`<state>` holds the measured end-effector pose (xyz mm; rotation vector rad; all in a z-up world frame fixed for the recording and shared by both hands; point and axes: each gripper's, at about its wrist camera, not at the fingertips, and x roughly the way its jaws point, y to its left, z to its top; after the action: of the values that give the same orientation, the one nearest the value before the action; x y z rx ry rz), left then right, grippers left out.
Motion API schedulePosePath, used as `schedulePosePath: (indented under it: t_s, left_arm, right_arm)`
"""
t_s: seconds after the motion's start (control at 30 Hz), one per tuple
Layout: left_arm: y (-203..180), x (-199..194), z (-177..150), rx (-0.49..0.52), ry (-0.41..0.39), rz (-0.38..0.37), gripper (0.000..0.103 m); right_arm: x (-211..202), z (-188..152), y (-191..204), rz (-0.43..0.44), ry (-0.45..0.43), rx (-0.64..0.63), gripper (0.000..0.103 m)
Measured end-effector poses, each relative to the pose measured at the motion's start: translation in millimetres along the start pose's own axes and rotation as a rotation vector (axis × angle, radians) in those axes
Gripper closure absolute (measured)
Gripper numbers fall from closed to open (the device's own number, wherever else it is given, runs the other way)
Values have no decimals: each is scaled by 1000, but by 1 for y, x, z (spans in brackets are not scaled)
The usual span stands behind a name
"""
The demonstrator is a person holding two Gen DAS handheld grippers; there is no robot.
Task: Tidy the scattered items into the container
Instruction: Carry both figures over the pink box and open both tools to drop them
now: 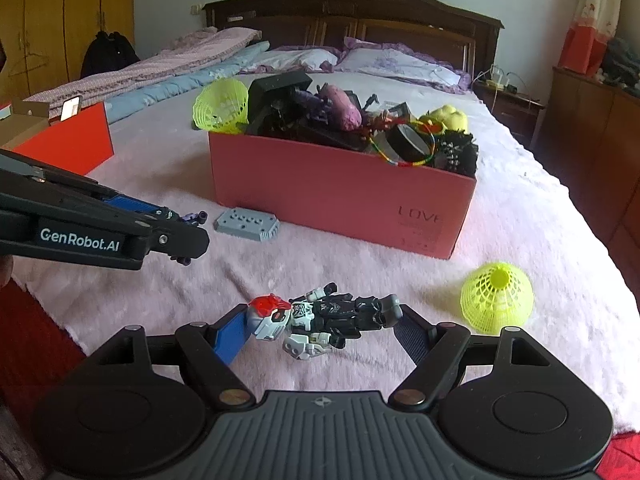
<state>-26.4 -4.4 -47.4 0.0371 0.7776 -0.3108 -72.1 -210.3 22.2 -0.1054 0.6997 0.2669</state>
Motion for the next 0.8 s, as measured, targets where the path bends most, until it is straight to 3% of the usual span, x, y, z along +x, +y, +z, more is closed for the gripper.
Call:
schedulePosePath:
  t_s: [0.8]
  left_arm:
    - [4, 8, 82, 71, -123, -9, 69]
  right_arm:
    - [8, 64, -15, -2, -113, -32, 24]
